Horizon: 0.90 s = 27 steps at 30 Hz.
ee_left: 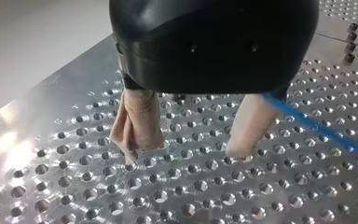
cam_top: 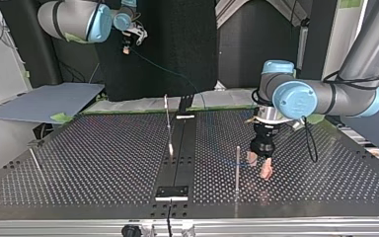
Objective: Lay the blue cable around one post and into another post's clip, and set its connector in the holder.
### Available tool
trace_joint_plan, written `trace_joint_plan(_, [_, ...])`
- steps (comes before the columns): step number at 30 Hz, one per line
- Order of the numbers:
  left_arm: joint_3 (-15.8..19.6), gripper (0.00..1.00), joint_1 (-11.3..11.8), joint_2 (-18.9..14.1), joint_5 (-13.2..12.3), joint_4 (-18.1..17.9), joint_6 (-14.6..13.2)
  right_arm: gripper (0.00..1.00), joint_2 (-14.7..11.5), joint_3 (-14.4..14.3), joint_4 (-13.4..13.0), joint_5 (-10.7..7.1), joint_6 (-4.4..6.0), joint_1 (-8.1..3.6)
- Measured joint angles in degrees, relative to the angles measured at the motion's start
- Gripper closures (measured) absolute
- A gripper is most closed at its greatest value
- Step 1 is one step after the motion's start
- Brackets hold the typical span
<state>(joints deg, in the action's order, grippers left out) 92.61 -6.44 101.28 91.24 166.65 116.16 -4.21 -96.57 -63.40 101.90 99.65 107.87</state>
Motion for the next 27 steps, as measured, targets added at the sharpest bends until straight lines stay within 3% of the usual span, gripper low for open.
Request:
trace_joint_plan(8, [0.0, 0.0, 0.1, 0.0, -0.1, -0.1, 0.2, 0.39, -4.6, -0.1, 4.6, 0.28, 0.65, 1.02])
trace_joint_plan(14, [0.0, 0.0, 0.2, 0.0, -0.1, -0.2, 0.3, 0.39, -8.0, -1.3, 8.0, 0.31, 3.38, 0.91])
trace_joint_plan(19, [0.0, 0.0, 0.2, 0.0, -0.1, -0.3, 0.3, 0.39, -10.8, -2.8, 10.4, 0.26, 4.7, 0.53])
trace_joint_plan(23, [0.0, 0.0, 0.2, 0.0, -0.2, -0.3, 0.3, 0.39, -13.2, -4.9, 10.1, -0.51, 6.37, -0.21])
trace_joint_plan(27, [0.0, 0.0, 0.2, 0.0, -0.2, -0.3, 0.4, 0.39, -15.4, -7.1, 9.6, -1.82, 7.24, -1.19])
